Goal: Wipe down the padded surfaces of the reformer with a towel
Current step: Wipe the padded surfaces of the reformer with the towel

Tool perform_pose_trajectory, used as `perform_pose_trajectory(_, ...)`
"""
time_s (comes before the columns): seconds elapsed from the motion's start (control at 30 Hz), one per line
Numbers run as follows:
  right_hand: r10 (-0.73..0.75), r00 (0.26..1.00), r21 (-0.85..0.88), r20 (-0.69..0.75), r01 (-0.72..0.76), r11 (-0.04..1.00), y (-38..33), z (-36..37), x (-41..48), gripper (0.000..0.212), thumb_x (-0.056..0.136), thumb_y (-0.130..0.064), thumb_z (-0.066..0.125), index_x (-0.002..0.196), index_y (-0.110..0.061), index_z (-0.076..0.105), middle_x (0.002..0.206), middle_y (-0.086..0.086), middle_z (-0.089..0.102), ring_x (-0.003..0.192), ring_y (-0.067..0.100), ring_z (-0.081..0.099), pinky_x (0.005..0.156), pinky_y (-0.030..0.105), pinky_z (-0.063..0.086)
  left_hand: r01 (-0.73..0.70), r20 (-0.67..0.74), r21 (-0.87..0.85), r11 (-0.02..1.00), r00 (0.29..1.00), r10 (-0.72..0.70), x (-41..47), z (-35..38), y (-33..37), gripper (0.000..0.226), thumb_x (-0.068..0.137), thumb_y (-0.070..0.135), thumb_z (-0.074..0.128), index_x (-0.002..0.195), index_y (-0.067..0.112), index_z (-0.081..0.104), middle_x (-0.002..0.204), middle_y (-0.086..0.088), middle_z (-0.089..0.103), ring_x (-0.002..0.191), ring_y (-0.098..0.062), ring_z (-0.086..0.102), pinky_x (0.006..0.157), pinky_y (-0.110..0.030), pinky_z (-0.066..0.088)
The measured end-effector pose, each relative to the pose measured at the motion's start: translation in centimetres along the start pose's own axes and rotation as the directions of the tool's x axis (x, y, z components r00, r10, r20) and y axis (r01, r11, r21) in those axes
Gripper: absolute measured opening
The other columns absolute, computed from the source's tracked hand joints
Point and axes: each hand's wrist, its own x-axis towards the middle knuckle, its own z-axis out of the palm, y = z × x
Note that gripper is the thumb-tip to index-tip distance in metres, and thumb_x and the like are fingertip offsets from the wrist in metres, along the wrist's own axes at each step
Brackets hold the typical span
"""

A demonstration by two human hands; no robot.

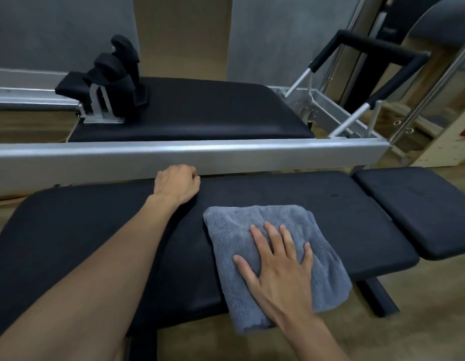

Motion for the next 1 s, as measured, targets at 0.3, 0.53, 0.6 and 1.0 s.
perform_pose_trajectory(0.3, -0.111, 0.994, 0.003, 0.026, 0.111, 0.994, 0.1, 1.7, 18.1, 0.073, 0.089, -0.073, 0.014, 0.149, -0.036, 0.03, 0.157, -0.004, 0.032, 0.146, 0.022, 0.021, 0.112, 0.066, 0.016, 0.084, -0.068, -0.047, 0.995, 0.994, -0.088, 1.9, 1.8, -0.6, 0.029, 0.09, 0.035, 0.048, 0.094, 0.017, 0.071, 0.097, -0.016, 0.068, 0.094, -0.04, 0.061, 0.071, -0.036, 0.038)
perform_pose_trajectory(0.53, -0.145, 0.989, -0.005, 0.018, 0.145, 0.989, 0.2, 1.3, 18.7, 0.062, 0.094, -0.064, 0.022, 0.144, -0.031, 0.037, 0.153, 0.0, 0.038, 0.141, 0.024, 0.029, 0.108, 0.062, 0.022, 0.117, 0.078, -0.034, 0.993, 0.99, -0.114, 0.7, 0.8, 0.3, 0.031, 0.097, 0.026, 0.039, 0.104, 0.014, 0.066, 0.108, -0.012, 0.067, 0.096, -0.032, 0.059, 0.072, -0.033, 0.038)
perform_pose_trajectory(0.6, -0.136, 0.99, 0.016, 0.031, 0.135, 0.991, 1.3, 1.0, 15.6, 0.061, 0.095, -0.062, 0.025, 0.148, -0.032, 0.031, 0.159, -0.001, 0.028, 0.146, 0.023, 0.02, 0.111, 0.062, 0.016, 0.098, 0.12, -0.007, 0.995, 0.988, -0.096, 0.4, 0.5, 0.8, 0.032, 0.098, 0.027, 0.038, 0.11, 0.012, 0.063, 0.113, -0.013, 0.064, 0.101, -0.033, 0.058, 0.076, -0.035, 0.041)
perform_pose_trajectory(1.0, -0.01, 1.0, 0.001, 0.005, 0.01, 1.0, 7.2, -1.4, 0.3, 0.071, 0.089, -0.07, 0.012, 0.151, -0.039, 0.028, 0.162, -0.01, 0.023, 0.151, 0.016, 0.011, 0.118, 0.056, 0.006, -0.087, 0.246, -0.113, 0.99, 0.963, 0.113, 1.5, 1.3, 6.0, 0.038, 0.101, 0.033, 0.034, 0.125, 0.016, 0.058, 0.129, -0.015, 0.06, 0.115, -0.035, 0.055, 0.096, -0.044, 0.044)
